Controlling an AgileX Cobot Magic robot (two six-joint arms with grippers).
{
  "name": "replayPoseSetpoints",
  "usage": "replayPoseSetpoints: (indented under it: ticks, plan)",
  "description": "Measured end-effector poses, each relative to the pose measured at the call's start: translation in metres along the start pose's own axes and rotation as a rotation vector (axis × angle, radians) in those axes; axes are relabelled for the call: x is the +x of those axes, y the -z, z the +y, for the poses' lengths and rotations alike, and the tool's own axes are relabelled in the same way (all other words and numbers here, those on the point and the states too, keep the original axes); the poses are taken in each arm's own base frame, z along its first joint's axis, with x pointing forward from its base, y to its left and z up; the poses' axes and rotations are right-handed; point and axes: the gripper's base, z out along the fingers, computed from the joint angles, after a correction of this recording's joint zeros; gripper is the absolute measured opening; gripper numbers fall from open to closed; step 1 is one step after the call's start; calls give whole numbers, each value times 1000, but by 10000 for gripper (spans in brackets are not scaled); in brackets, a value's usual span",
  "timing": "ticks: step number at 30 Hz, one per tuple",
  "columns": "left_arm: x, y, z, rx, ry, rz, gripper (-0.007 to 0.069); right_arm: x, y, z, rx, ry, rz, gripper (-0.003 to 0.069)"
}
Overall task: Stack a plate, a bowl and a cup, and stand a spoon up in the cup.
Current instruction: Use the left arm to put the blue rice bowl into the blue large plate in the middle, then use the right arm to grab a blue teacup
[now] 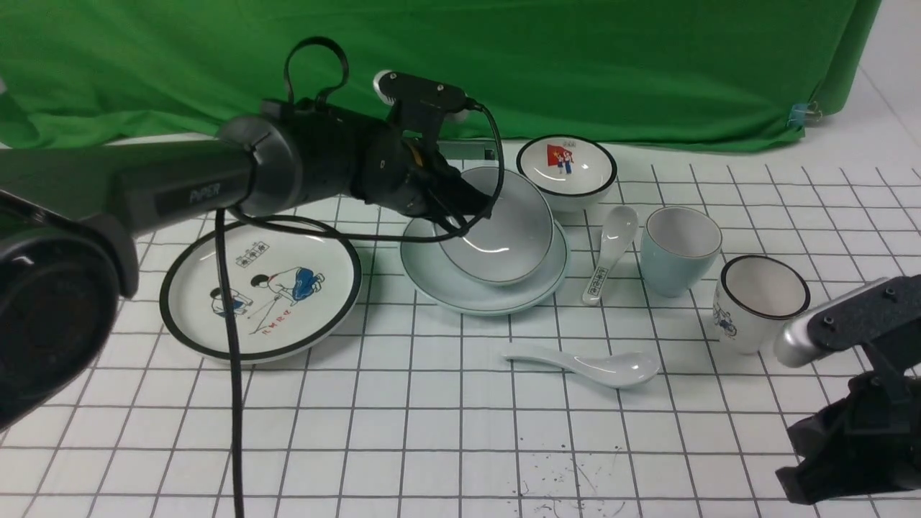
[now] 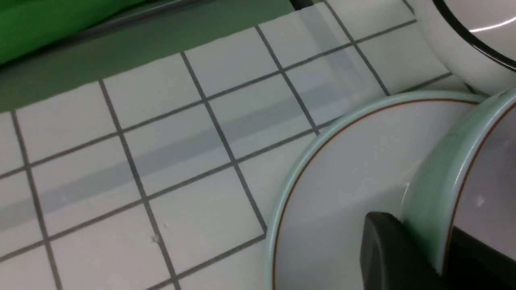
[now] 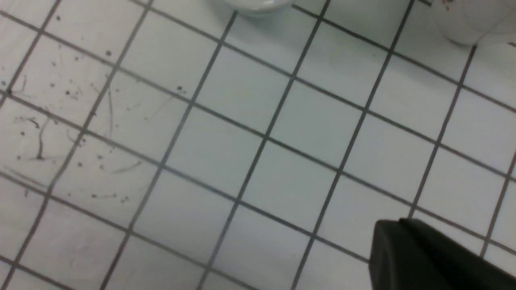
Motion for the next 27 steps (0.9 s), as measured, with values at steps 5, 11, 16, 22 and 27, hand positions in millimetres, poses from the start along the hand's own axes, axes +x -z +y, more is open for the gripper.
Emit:
replayPoseSetpoints:
  ticks: [5, 11, 16, 22, 27]
  plan:
    - [2, -2, 6, -9, 4, 10, 146, -30, 3, -4, 3, -6, -10, 98]
    - [-7, 27, 6, -11, -13, 91, 433, -99, -15, -25, 35, 24, -41, 197]
    - [-53, 109, 6, -23, -34, -40, 445, -147, -40, -64, 83, -30, -15, 227]
    - [-73, 253, 3, -30, -37, -292, 242, -193, -87, -89, 88, -35, 59, 311]
    - [-25, 311, 1, -38, -47, -309, 64, -196, -125, -92, 65, -40, 172, 332]
